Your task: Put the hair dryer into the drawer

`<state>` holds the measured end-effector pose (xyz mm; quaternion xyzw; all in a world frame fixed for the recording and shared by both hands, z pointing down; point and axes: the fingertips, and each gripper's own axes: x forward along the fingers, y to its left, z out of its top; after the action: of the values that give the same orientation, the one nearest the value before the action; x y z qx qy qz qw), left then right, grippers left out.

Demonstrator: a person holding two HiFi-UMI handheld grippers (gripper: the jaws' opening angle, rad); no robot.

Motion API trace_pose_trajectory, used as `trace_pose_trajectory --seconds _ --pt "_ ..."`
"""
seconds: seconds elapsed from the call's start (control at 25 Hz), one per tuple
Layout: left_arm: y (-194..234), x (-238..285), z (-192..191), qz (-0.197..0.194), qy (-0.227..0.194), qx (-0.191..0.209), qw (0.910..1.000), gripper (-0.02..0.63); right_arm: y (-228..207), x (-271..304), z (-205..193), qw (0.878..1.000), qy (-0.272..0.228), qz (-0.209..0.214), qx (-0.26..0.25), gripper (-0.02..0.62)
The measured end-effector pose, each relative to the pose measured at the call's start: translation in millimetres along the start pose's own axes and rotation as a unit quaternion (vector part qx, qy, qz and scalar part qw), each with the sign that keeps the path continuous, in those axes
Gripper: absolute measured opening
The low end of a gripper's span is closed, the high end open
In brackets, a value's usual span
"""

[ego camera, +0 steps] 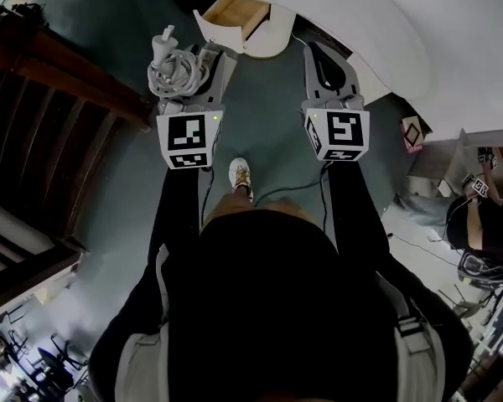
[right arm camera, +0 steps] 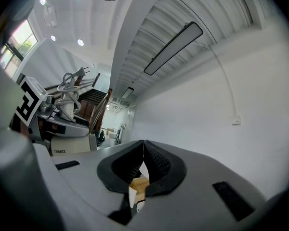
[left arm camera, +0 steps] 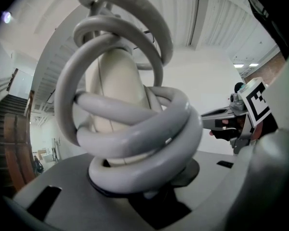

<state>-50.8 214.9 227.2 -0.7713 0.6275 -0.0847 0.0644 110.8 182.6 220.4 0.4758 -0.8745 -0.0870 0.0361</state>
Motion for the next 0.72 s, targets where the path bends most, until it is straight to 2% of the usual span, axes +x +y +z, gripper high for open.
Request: trace_pose_trajectory --seconds 0.32,0.48,0.72 --pt "46 54 -10 -0.022 -0.001 0.002 0.9998 0.184 -7 66 -4 0.999 0.005 -0.043 0.017 0.026" --pt "61 70 -16 -0.042 -0.005 0.000 0.9991 0.184 -3 91 -8 0.999 0.012 -0.049 0.008 0.026" --pt "80 86 -23 -0.042 -0.003 -0.009 0.9991 0.184 -3 111 -12 0.998 0.025 -0.051 0.001 0.026"
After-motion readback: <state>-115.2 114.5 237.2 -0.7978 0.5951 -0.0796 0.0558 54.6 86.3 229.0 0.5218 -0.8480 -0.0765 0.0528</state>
